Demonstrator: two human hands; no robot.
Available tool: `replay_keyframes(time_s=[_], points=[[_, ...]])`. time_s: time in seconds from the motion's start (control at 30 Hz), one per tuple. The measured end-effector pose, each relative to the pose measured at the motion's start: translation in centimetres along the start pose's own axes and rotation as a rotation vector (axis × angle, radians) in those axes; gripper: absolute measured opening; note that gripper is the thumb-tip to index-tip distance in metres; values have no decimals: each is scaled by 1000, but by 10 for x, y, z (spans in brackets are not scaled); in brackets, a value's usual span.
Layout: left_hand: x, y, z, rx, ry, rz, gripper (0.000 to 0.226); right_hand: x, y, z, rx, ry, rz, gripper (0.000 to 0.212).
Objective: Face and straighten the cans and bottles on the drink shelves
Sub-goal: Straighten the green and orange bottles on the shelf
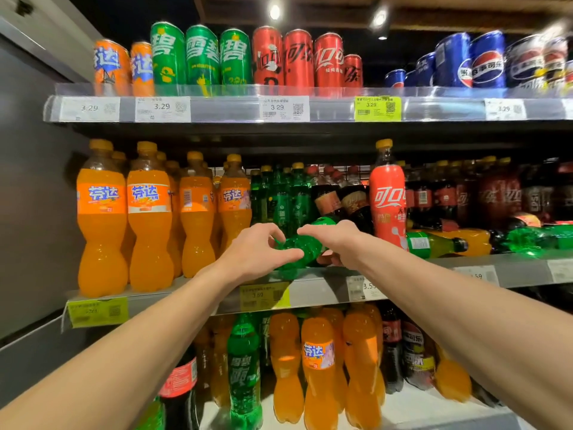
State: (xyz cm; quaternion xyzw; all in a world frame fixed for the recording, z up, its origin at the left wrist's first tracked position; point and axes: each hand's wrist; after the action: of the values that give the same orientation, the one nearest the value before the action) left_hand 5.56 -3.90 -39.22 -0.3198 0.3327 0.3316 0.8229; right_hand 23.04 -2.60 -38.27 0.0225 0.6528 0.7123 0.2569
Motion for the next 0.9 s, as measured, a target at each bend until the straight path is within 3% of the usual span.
replay_keyframes(time_s=[0.1, 0.23, 0.47, 0.63, 0.77, 0.9], points=[[-4, 0, -2, 29, -49, -23, 55, 3, 3, -5, 11, 33, 99, 90], [-4, -1, 2, 12, -58, -110, 56, 3, 12, -8, -44, 24, 154, 69], [28, -21, 18, 12, -7, -130, 49, -17, 12, -12, -320, -147, -101, 63], [25, -23, 20, 11, -15, -108, 38, -24, -6, -11, -381, -241, -200, 65], [15, -9, 22, -156, -144, 44, 22, -33, -9, -10, -375, -242, -226, 70], [11, -1, 12, -310, -19, 315, 40, -31, -8, -11, -371, -234, -247, 74]])
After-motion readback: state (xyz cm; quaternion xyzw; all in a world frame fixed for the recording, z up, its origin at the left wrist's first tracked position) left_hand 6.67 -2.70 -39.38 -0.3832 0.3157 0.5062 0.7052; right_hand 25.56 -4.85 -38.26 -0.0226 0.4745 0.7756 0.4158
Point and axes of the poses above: each hand's wrist, its own z-axis towards the middle knuckle, its own x-axis out of the palm, y = z × x, and after that the axes turned 4 degrees about x, right-handed
